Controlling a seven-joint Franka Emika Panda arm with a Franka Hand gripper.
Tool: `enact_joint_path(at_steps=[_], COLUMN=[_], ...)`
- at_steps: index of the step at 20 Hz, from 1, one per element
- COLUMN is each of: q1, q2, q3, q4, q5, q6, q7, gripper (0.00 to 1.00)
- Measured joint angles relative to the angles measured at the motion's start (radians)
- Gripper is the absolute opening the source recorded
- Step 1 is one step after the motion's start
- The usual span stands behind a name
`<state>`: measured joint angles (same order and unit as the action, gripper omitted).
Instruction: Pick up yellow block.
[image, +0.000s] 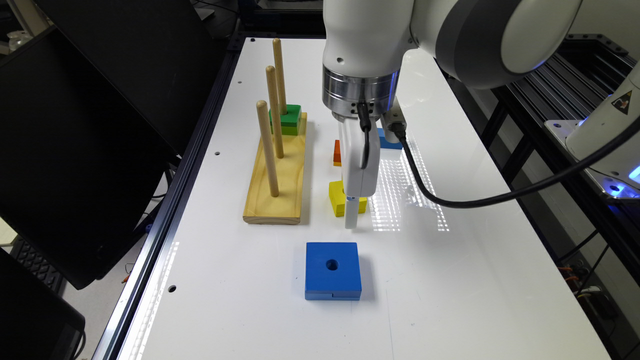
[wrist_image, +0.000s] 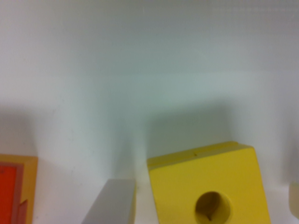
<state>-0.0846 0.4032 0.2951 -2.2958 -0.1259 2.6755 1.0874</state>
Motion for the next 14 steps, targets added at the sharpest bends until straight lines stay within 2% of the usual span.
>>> enact_joint_path(at_steps=[14], q1=[0.001], q2=[0.0], q3=[-0.001], q4=[0.008], q5=[-0.0002], q6=[0.0], q7=[0.001], gripper=[1.0])
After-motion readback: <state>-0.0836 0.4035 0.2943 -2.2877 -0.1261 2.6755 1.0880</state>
